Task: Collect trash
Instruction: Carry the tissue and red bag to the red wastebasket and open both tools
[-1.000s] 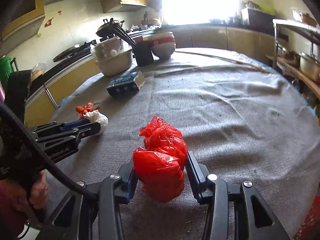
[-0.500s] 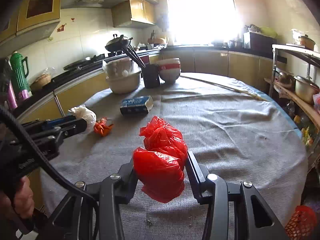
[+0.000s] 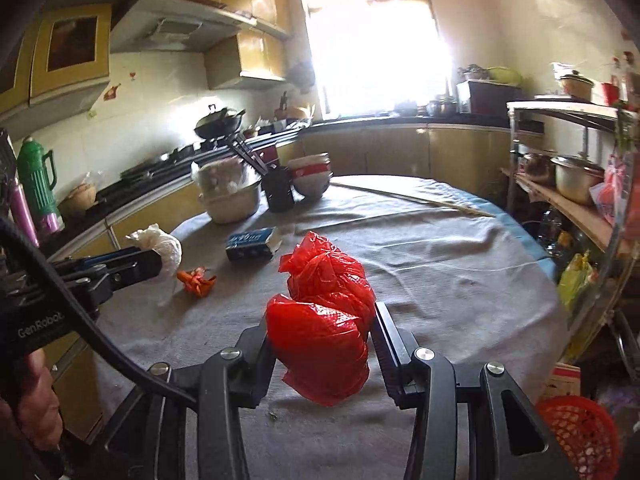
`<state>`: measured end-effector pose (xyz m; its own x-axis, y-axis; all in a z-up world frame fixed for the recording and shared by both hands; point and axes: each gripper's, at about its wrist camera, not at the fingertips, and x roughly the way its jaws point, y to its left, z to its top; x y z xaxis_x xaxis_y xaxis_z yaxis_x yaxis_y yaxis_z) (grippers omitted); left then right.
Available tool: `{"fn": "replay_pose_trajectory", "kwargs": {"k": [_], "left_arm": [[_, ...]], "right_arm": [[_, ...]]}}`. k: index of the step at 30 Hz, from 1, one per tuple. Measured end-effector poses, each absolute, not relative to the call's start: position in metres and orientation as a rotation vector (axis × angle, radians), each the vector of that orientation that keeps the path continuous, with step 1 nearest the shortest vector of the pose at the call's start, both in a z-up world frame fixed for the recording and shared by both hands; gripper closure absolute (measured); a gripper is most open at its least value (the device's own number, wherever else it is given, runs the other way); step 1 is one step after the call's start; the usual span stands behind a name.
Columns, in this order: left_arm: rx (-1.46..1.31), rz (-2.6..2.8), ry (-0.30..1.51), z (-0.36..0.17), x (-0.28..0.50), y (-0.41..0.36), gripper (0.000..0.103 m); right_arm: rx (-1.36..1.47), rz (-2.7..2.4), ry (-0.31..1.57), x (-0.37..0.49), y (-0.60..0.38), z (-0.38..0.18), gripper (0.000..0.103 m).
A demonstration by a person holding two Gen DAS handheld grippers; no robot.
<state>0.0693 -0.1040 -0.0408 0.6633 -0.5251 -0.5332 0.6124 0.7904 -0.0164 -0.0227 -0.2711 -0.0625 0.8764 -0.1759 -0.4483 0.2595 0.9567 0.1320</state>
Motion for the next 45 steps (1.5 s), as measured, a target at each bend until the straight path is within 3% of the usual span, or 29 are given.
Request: {"fn": "replay_pose_trajectory", "kwargs": {"k": [32, 45], "left_arm": [[0.319, -1.007, 0.441, -0.002, -0.043, -0.24, 0.075], [0.412, -1.146, 0.468, -0.025, -0.097, -0.29, 0.075]], "right_arm": [[0.296, -0.545, 0.299, -0.184, -0.378, -0.025, 0.056], [0.363, -0.67, 0.345, -0.257, -0.403, -0.05, 0.056]]}}
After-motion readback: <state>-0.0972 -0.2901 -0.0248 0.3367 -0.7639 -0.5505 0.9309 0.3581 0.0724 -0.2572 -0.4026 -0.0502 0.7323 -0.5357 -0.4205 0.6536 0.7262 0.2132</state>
